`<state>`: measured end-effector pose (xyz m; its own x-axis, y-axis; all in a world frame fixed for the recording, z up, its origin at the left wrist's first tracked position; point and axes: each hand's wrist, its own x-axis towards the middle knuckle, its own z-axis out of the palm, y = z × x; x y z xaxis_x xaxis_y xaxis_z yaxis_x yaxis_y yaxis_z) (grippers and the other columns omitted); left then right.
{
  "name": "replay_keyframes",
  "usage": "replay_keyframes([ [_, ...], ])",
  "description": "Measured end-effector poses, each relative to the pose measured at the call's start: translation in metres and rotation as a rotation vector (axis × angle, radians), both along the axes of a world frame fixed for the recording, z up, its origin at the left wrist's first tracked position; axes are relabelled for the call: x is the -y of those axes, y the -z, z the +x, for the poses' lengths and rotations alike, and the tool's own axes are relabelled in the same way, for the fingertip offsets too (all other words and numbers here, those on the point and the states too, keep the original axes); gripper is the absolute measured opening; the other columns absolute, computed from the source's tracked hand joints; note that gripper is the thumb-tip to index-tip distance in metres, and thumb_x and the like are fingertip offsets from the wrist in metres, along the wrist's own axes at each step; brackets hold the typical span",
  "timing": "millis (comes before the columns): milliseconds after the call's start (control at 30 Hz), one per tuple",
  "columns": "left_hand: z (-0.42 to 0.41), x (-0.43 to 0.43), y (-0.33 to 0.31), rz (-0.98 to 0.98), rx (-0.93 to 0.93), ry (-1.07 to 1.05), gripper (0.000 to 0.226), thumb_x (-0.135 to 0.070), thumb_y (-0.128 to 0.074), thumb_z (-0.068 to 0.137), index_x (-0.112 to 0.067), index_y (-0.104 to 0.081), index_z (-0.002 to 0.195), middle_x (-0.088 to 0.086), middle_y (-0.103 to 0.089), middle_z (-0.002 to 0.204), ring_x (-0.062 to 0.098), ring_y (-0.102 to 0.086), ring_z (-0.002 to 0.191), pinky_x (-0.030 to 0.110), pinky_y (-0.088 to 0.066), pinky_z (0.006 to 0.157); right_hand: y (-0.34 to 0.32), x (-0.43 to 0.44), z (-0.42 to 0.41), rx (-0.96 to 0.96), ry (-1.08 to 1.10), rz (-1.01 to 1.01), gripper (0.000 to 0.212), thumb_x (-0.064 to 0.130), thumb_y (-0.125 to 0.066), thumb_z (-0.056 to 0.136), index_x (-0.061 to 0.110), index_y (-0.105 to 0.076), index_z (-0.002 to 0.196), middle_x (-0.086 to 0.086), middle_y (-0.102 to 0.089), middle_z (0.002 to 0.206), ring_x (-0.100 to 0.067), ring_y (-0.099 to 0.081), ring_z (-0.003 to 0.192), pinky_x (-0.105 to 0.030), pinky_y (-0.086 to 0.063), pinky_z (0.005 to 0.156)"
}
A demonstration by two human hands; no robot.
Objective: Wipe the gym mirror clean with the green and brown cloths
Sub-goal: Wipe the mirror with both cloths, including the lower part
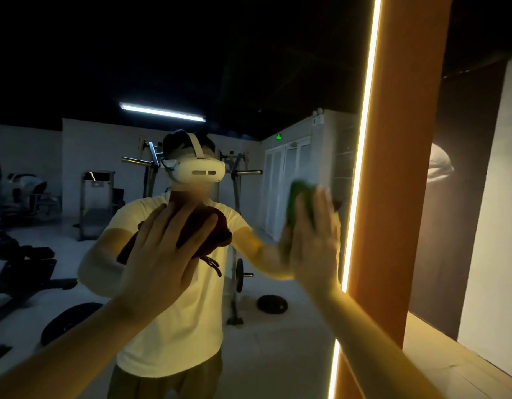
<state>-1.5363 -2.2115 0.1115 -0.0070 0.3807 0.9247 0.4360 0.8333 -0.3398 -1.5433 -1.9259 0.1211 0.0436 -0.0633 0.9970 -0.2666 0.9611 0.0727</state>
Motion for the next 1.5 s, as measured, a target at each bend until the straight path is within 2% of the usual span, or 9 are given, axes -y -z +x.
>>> replay_keyframes([
  [100, -0.002, 0.0, 0.003, -0.025, 0.018, 0.019, 0.06, -0.025, -0.049, 0.094, -0.018, -0.041, 0.153, 0.022, -0.036, 0.157, 0.044, -0.034, 0.141, 0.043, -0.01, 0.125, -0.108, 0.019, -0.01, -0.051, -0.058, -0.312, 0.056, 0.026, -0.04, 0.106, 0.024, -0.031, 0.161, -0.011, -0.023, 0.169, -0.032, -0.017, 0.157, -0.06, -0.023, 0.124],
  [200, -0.007, 0.003, 0.004, -0.053, 0.021, -0.002, 0.059, -0.026, -0.048, 0.095, -0.019, -0.041, 0.153, 0.021, -0.037, 0.158, 0.044, -0.038, 0.14, 0.048, -0.02, 0.119, -0.136, 0.054, -0.016, -0.067, -0.118, -0.164, 0.056, 0.018, -0.041, 0.1, 0.013, -0.044, 0.156, -0.015, -0.028, 0.167, -0.036, -0.019, 0.157, -0.058, -0.022, 0.125],
  [467, -0.007, 0.011, 0.008, -0.121, 0.021, -0.057, 0.058, -0.024, -0.044, 0.092, -0.02, -0.042, 0.15, 0.019, -0.042, 0.154, 0.042, -0.04, 0.137, 0.046, -0.021, 0.116, 0.082, 0.004, 0.021, 0.236, 0.173, 0.48, 0.092, 0.017, -0.075, 0.089, 0.021, -0.022, 0.164, -0.01, -0.01, 0.173, -0.034, -0.015, 0.158, -0.052, -0.016, 0.128],
  [600, -0.006, 0.011, 0.009, -0.108, 0.009, -0.051, 0.049, -0.027, -0.042, 0.101, -0.02, -0.043, 0.15, 0.02, -0.043, 0.153, 0.043, -0.042, 0.135, 0.047, -0.022, 0.117, -0.022, -0.005, 0.018, 0.112, 0.062, 0.035, 0.055, 0.032, -0.036, 0.109, 0.014, -0.031, 0.161, -0.014, -0.021, 0.169, -0.036, -0.021, 0.156, -0.052, -0.024, 0.125],
  [733, -0.004, 0.01, 0.009, -0.113, 0.016, -0.054, 0.055, -0.022, -0.047, 0.094, -0.019, -0.045, 0.149, 0.021, -0.044, 0.153, 0.043, -0.041, 0.136, 0.048, -0.023, 0.117, -0.123, 0.039, 0.006, 0.046, -0.052, -0.173, 0.06, 0.034, -0.032, 0.106, 0.013, -0.028, 0.162, -0.011, -0.022, 0.17, -0.031, -0.014, 0.158, -0.05, -0.017, 0.127],
  [867, -0.003, 0.013, 0.008, -0.132, 0.009, -0.058, 0.055, -0.02, -0.046, 0.092, -0.018, -0.045, 0.148, 0.022, -0.047, 0.15, 0.042, -0.042, 0.134, 0.049, -0.026, 0.115, -0.051, 0.078, -0.005, 0.004, -0.088, 0.094, 0.061, 0.012, -0.055, 0.1, 0.012, -0.037, 0.158, -0.015, -0.026, 0.167, -0.036, -0.018, 0.157, -0.056, -0.018, 0.127],
  [1033, 0.002, 0.024, 0.013, -0.162, 0.016, -0.023, 0.057, -0.018, -0.045, 0.089, -0.018, -0.045, 0.145, 0.017, -0.041, 0.152, 0.04, -0.041, 0.134, 0.048, -0.025, 0.115, 0.048, 0.039, 0.016, 0.159, 0.06, 0.591, 0.065, 0.014, -0.061, 0.097, 0.022, -0.038, 0.158, -0.006, -0.037, 0.164, -0.029, -0.023, 0.156, -0.051, -0.022, 0.127],
  [1300, 0.002, 0.024, 0.016, -0.146, 0.006, -0.02, 0.053, -0.018, -0.047, 0.091, -0.019, -0.047, 0.144, 0.015, -0.041, 0.152, 0.039, -0.042, 0.134, 0.035, -0.005, 0.127, -0.148, 0.064, -0.007, -0.065, -0.093, -0.046, 0.052, 0.018, -0.045, 0.1, 0.01, -0.049, 0.152, -0.014, -0.037, 0.163, -0.036, -0.027, 0.154, -0.056, -0.026, 0.122],
  [1500, 0.005, 0.026, 0.014, -0.173, 0.034, -0.02, 0.056, -0.019, -0.047, 0.088, -0.018, -0.046, 0.144, 0.015, -0.04, 0.152, 0.038, -0.041, 0.134, 0.038, -0.011, 0.125, 0.039, 0.054, 0.012, 0.127, -0.013, 0.545, 0.051, 0.012, -0.056, 0.101, 0.019, -0.051, 0.152, -0.007, -0.042, 0.161, -0.031, -0.028, 0.154, -0.057, -0.03, 0.122],
])
